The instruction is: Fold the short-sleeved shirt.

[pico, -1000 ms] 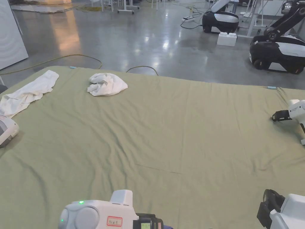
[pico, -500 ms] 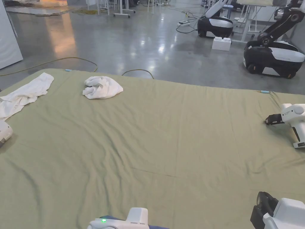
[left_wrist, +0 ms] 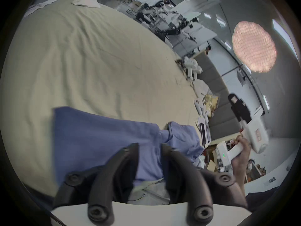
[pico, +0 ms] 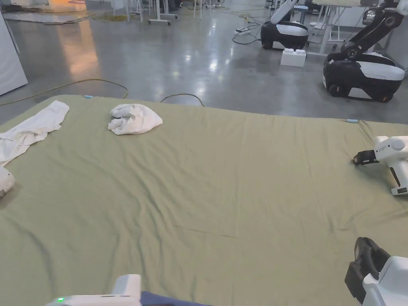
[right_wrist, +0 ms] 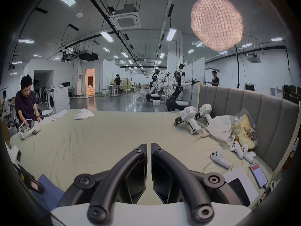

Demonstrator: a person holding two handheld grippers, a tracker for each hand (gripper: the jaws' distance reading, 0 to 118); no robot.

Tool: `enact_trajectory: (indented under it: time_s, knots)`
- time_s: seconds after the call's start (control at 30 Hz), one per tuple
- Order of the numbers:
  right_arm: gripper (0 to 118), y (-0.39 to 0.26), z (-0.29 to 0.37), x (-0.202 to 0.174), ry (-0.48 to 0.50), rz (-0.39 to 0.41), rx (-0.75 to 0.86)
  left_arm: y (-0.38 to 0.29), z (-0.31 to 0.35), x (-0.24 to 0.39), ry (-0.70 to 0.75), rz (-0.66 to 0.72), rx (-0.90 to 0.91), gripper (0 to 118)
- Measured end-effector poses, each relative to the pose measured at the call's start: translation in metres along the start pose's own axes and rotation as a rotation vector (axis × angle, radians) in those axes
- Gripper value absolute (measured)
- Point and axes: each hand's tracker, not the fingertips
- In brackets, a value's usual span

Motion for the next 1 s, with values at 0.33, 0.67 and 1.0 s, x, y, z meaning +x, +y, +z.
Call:
enact_trajectory:
  time_s: [0.33, 0.67, 1.0]
  knots:
    - [3, 0.007, 0.007, -0.007, 0.01, 0.004, 0.065, 0.015, 0.024, -0.098, -0.038, 0.125, -0.03, 81]
    - [3, 0.003, 0.009, -0.007, -0.014, 0.002, 0.024, 0.002, -0.03, -0.129, -0.199, 0.251, -0.095, 15]
    - [3, 0.007, 0.007, -0.005, -0.021, 0.015, 0.016, 0.017, 0.023, -0.103, -0.155, 0.136, 0.011, 9]
